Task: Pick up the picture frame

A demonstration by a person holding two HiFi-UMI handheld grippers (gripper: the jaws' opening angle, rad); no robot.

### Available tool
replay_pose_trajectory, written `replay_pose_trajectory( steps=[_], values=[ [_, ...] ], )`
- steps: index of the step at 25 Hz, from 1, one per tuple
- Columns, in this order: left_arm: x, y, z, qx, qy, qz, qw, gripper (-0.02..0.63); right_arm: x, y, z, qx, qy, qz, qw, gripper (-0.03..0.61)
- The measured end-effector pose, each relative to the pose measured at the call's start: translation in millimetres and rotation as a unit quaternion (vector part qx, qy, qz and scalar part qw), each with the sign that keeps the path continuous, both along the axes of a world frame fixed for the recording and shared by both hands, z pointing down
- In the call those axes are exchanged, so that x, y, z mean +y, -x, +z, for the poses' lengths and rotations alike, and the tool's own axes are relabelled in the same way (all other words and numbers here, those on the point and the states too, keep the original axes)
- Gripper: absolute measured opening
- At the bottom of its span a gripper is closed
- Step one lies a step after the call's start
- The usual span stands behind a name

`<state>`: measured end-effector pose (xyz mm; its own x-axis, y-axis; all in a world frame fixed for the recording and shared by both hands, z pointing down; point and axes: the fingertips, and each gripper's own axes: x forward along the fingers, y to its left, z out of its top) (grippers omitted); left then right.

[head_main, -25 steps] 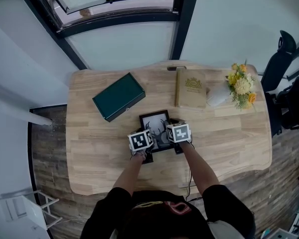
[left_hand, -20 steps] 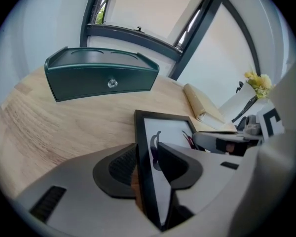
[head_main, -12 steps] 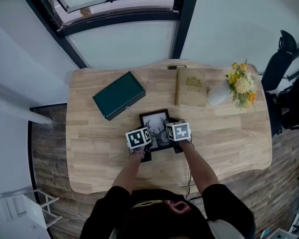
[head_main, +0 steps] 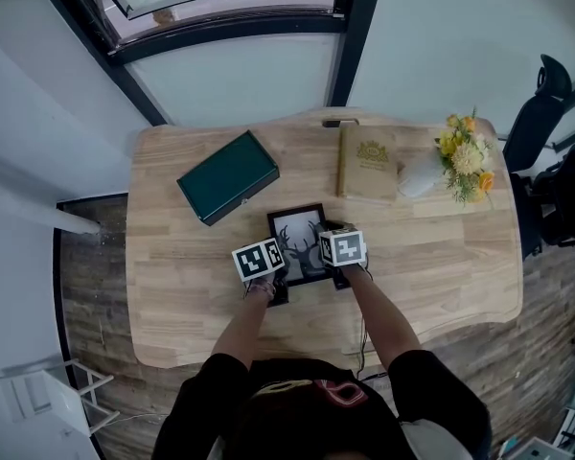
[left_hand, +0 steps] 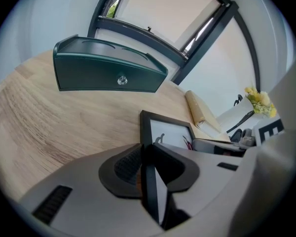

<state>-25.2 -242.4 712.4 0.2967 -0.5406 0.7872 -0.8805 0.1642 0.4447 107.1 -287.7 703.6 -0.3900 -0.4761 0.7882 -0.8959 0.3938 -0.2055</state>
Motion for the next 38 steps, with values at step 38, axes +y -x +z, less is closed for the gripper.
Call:
replay_pose_trajectory(
  steps=[38],
  values=[
    [-0.2,3.2,-48.1,-0.04,-0.062,0.024,0.997,0.08,3.4,0.6,-49.0,-0.013,-0.058,0.03,0.998,0.072]
  ],
)
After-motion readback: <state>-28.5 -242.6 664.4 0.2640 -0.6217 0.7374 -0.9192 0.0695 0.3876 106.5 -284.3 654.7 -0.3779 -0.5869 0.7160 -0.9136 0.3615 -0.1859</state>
